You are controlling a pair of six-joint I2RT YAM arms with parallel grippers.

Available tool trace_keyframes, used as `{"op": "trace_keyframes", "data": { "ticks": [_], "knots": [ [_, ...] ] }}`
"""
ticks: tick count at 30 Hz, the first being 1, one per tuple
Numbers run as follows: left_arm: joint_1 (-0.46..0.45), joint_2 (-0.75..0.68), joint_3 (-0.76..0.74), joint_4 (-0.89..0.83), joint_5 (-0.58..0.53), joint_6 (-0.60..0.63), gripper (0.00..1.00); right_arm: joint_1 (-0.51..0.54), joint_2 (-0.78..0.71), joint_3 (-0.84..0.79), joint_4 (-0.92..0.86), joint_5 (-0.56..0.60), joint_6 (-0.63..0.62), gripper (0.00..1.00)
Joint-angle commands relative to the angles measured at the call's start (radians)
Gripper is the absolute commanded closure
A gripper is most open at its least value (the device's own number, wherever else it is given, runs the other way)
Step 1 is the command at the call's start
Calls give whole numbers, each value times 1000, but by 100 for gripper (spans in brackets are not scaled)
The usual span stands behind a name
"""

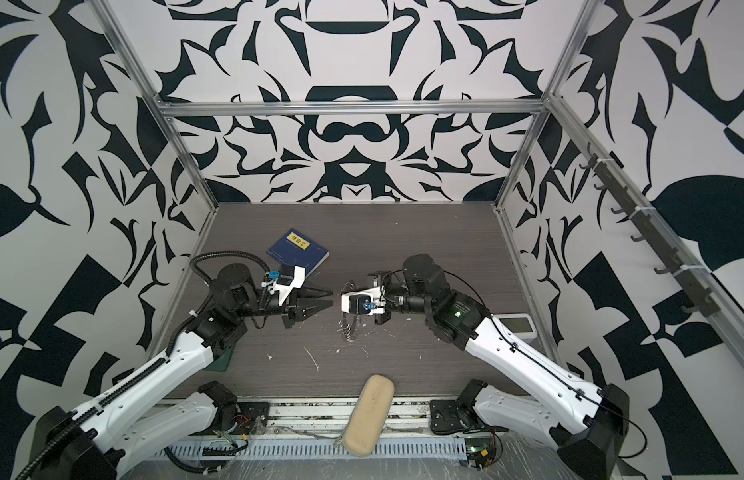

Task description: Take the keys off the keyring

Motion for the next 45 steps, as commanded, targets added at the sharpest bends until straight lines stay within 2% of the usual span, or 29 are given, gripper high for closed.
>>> {"op": "trace_keyframes", "data": {
  "ticks": [1, 8, 13, 19, 25, 27, 30, 40, 45],
  "knots": [
    [-3, 10, 19, 29, 53, 32, 70, 4, -16, 17, 86, -46, -7, 100],
    [-3, 8, 12, 47, 14, 39, 69, 4, -17, 31, 85, -78, -3, 100],
    [-3, 35, 18, 87, 21, 1, 69, 4, -16, 28, 110, -90, 7, 100],
    [-3, 48, 19, 89, 6, -2, 65, 4, -21, 31, 122, -100, 10, 100],
    [-6, 90, 32, 166, 33, -71, 64, 4, -23, 30, 125, -101, 19, 100],
    [-15, 105, 32, 178, 33, -76, 58, 4, -23, 30, 131, -100, 19, 100],
    [-20, 97, 27, 180, 26, -75, 54, 4, -24, 28, 133, -96, 18, 100],
    [-17, -9, 58, -45, 18, 26, 54, 4, -44, 22, 132, -91, 5, 100],
    [-5, -23, 62, -43, 4, 18, 61, 5, -46, 23, 134, -96, 8, 100]
  ]
}}
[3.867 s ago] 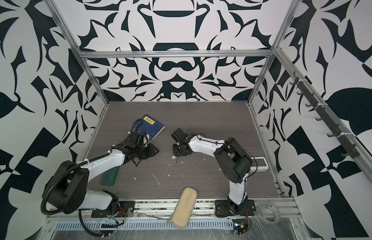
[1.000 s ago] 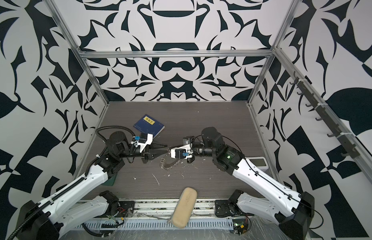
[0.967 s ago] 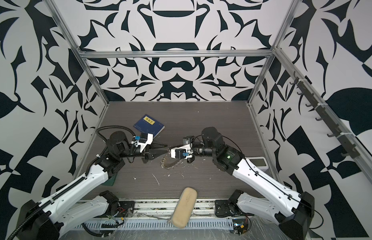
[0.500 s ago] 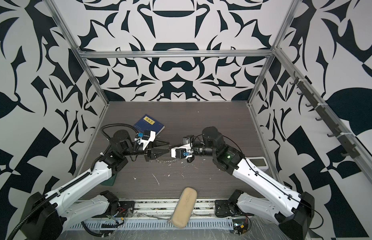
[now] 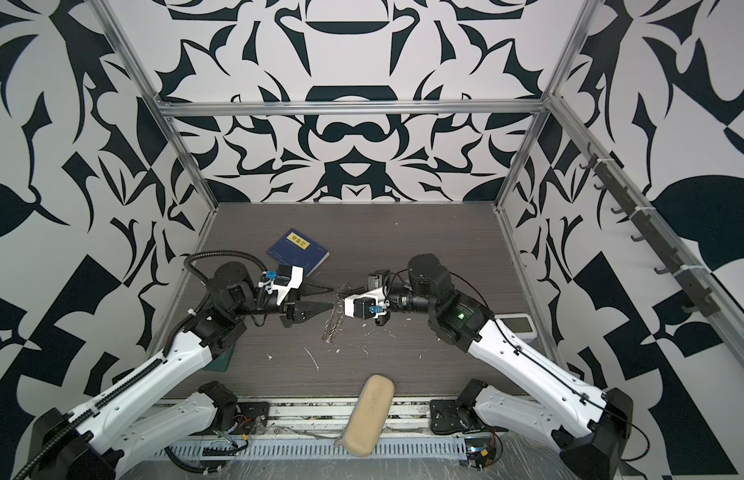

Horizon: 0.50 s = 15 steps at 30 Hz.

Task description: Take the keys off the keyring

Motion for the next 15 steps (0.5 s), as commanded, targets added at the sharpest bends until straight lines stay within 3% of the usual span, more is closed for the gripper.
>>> {"op": "trace_keyframes", "data": {
  "ticks": [1, 15],
  "knots": [
    [7, 4, 36, -33, 3, 12, 63, 4, -22, 23, 77, -26, 8, 100],
    [7, 92, 63, 71, 44, -59, 78, 4, -28, 24, 88, -34, 25, 100]
  ]
}}
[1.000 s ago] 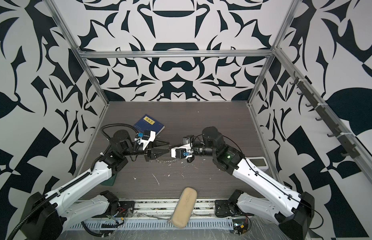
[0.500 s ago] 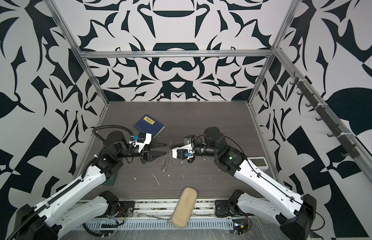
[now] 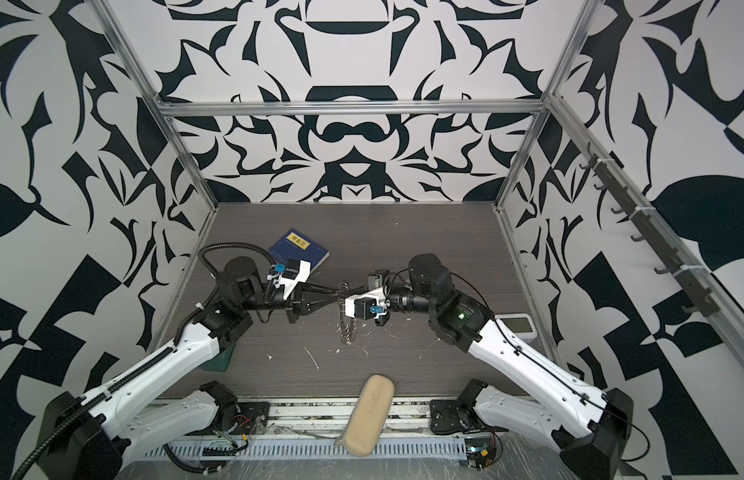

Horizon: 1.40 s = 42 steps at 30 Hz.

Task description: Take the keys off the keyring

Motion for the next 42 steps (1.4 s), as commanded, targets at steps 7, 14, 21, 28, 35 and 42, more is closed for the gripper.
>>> {"op": "trace_keyframes", "data": {
  "ticks": [7, 14, 21, 28, 35, 42],
  "knots": [
    [3, -5, 37, 50, 26, -24, 83, 4, -24, 24, 78, -19, 20, 100],
    [3, -2, 35, 50, 34, -30, 82, 4, -23, 30, 80, -22, 21, 100],
    [2, 1, 32, 62, 43, -46, 77, 4, -20, 27, 84, -20, 24, 100],
    [-3, 0, 22, 89, 45, -72, 71, 3, -18, 20, 84, -6, 17, 100],
    [-3, -14, 17, 78, 37, -74, 73, 1, -24, 4, 89, 13, 13, 100],
    [-3, -14, 17, 64, -9, -79, 86, 2, -18, 11, 96, 9, 17, 100]
  ]
}}
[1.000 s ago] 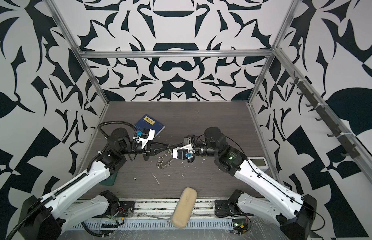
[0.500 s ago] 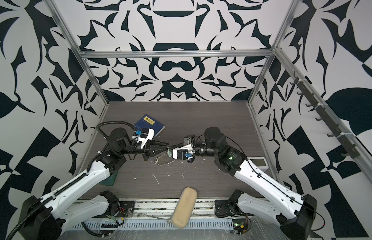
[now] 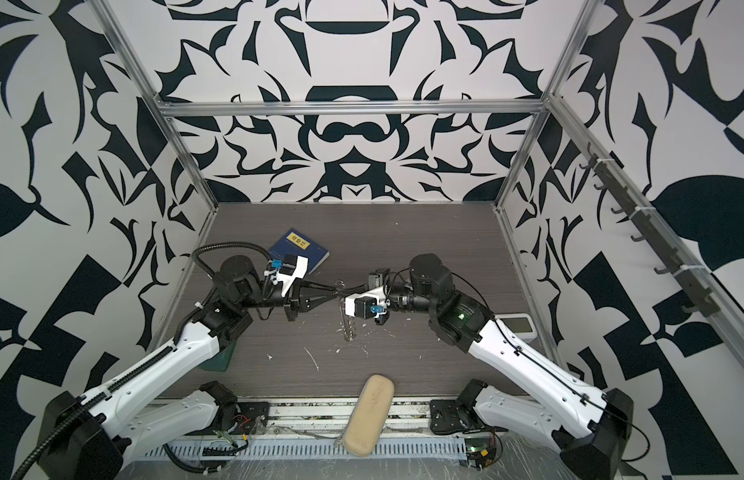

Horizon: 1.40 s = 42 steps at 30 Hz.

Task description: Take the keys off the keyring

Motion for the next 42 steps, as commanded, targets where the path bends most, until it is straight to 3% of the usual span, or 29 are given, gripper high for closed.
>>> {"op": "trace_keyframes", "data": {
  "ticks": [1, 8, 20, 29, 37, 42],
  "knots": [
    [-2, -17, 8, 3, -33, -5, 87, 1, -16, 15, 74, 1, 16, 100],
    [-3, -28, 10, -26, -92, 11, 100, 0, -32, 3, 66, 21, 16, 100],
    [-3, -74, 45, -173, -178, 142, 100, -7, -79, -56, 6, 112, 24, 100],
    [-25, -79, 125, -365, -321, 285, 100, -8, -54, -83, -19, 160, 87, 100],
    [-83, -58, 220, -596, -505, 451, 100, -7, -49, -53, -19, 208, 221, 72],
    [-103, -42, 263, -701, -570, 536, 100, -8, -58, -70, 46, 222, 334, 68]
  ]
}}
